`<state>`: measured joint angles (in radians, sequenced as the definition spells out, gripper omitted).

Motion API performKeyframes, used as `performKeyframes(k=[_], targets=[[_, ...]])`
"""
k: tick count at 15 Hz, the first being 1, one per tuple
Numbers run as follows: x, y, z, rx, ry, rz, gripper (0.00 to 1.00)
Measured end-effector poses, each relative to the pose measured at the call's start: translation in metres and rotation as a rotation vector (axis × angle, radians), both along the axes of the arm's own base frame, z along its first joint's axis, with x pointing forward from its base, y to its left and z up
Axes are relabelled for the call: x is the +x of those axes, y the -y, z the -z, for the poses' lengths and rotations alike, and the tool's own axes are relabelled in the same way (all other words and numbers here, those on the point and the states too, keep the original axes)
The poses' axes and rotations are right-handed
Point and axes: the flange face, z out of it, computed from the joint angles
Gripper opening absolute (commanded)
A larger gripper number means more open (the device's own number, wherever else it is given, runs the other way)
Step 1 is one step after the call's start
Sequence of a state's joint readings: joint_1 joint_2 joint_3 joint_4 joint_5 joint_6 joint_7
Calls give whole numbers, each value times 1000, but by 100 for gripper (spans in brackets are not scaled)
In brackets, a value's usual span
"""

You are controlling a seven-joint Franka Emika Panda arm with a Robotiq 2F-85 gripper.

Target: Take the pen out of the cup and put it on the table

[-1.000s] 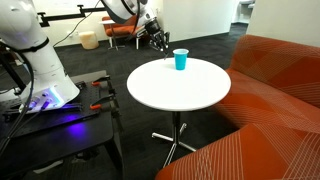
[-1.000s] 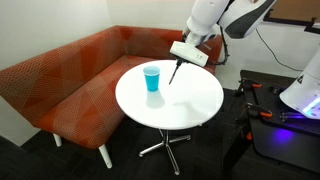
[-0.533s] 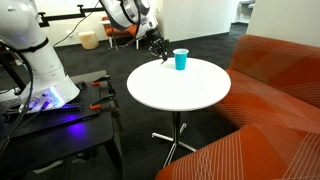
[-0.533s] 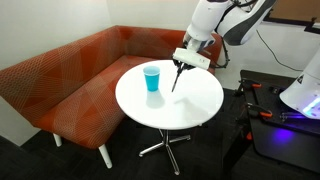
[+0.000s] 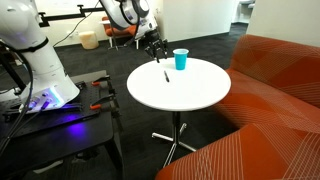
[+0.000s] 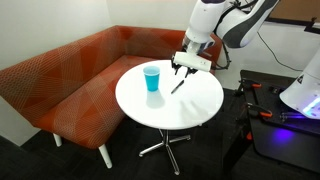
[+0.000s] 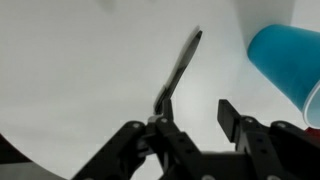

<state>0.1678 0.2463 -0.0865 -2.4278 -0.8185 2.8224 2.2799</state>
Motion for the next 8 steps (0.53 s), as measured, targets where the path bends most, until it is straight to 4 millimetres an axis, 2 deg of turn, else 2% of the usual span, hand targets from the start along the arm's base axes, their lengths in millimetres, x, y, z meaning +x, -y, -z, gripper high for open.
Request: performKeyframes(k=[2,8], targets=[[-1,-7,-6,-37,-17,-4,99],[-8,-31,-39,-158,-41,-12,100]])
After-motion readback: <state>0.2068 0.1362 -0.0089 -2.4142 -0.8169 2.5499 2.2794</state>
